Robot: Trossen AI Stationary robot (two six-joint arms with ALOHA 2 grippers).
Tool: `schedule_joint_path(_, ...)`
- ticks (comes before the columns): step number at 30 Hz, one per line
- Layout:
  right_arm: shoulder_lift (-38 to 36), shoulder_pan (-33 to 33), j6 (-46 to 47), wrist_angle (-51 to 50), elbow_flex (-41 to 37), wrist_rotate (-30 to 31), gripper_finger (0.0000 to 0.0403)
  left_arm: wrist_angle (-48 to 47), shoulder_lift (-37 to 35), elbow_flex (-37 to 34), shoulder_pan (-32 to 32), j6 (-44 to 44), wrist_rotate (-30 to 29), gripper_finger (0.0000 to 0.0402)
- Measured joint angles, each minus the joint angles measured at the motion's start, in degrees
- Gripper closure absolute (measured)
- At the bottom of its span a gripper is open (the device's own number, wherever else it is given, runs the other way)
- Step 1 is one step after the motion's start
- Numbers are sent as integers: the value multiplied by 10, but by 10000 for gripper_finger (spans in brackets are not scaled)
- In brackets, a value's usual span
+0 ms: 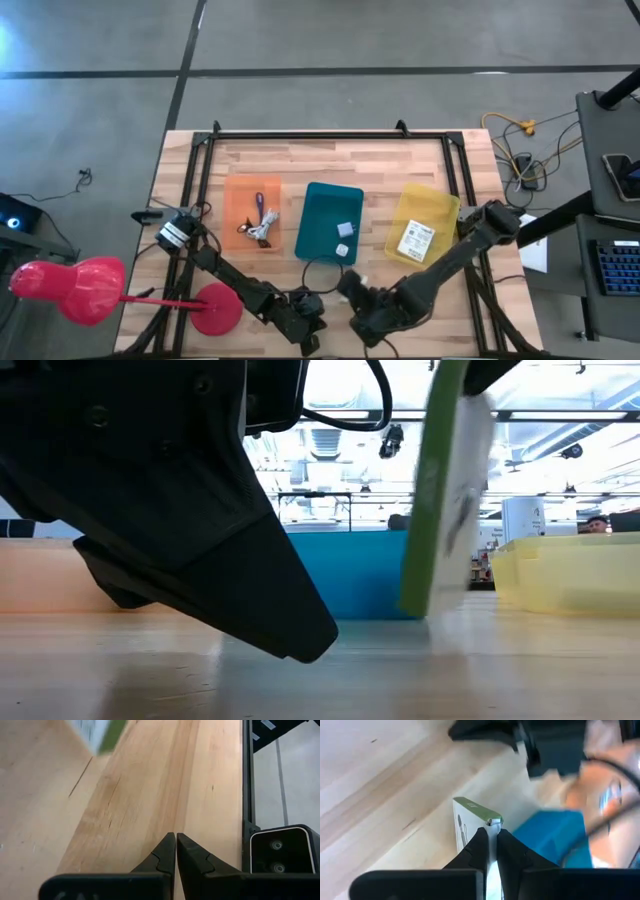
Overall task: Pick and place items into bin
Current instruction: Put the card reader box into the yellow bin
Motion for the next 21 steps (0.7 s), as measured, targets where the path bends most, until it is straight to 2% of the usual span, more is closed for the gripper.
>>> schedule_joint_path(5, -42, 22, 162, -90, 9, 26, 389, 0, 0, 0, 1, 0, 0, 402)
schedule_joint_path(15, -99, 52, 636, -401, 23, 44, 389, 1, 0, 0, 7, -1, 2, 402)
schedule_joint_path(21, -144, 39, 798, -397, -31, 88, 389, 1, 0, 0, 14, 1, 5, 402)
